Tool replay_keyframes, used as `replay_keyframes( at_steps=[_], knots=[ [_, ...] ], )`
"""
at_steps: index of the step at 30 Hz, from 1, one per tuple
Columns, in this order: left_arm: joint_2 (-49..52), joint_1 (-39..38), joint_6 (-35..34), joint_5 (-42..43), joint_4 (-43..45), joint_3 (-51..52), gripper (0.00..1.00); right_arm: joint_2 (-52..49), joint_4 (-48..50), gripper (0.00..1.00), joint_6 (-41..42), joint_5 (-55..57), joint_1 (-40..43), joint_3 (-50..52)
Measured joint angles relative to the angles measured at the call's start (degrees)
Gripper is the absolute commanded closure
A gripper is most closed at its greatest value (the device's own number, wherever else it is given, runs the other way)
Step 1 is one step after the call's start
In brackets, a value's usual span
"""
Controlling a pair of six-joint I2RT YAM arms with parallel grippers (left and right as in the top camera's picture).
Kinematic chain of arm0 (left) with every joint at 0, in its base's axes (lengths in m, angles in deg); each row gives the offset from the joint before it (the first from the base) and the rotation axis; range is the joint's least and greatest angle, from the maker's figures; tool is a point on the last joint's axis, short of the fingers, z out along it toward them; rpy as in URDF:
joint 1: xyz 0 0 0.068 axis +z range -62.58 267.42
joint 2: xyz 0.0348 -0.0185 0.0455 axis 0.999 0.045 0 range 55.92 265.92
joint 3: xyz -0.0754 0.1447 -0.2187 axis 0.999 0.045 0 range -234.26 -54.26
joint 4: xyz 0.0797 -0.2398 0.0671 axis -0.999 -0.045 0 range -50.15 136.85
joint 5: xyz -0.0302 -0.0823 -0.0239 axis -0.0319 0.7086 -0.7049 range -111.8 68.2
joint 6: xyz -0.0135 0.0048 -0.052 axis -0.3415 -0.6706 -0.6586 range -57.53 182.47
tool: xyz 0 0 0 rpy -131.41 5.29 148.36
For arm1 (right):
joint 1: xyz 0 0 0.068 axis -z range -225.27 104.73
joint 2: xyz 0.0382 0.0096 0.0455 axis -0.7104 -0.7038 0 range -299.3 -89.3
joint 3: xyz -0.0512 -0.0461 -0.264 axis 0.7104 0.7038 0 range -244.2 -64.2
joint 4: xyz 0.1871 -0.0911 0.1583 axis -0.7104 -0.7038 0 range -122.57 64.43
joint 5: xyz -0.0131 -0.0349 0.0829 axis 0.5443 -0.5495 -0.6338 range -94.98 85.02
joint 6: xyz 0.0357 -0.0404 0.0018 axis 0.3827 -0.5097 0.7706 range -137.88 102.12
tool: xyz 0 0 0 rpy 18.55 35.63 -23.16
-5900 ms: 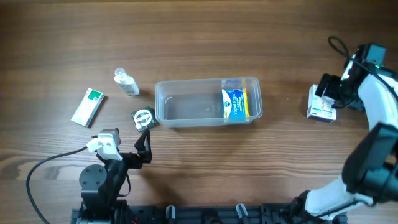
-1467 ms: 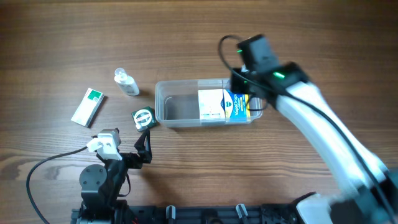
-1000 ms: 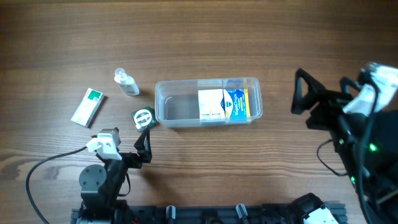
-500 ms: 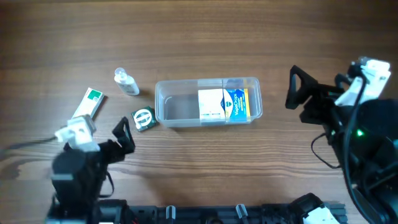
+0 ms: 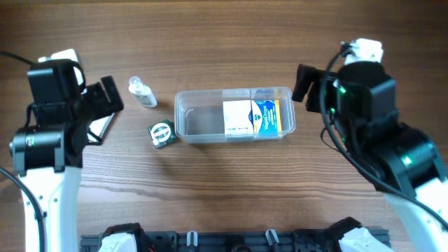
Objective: Pack container
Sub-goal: 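Reach the left gripper to the green Panadol box and grasp it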
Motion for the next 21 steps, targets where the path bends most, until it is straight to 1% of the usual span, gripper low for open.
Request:
replay_keyframes(
  at_steps=[4,8,15,21],
  knots=[
    [4.52,8.07,-0.46,-0.22,-1.51,-0.02,0.00,-7.30,0.11,0.00,0.00,-0.02,0.00,0.00],
    [8.61,11.65,0.50,0.61,-1.66,-0.04,0.00,-13.33,0.46,0.00,0.00,-0.02,0.00,0.00],
    [19.41,12.15,4.15,3.04,-1.97,-0.07,0.00,-21.42,0.52,0.00,0.00,0.00,0.00,0.00],
    [21.46,12.70,6.62,3.65,-0.52,-0.07,0.00,-21.81,0.52,0.00,-0.02,0.00,0.00,0.00]
  ],
)
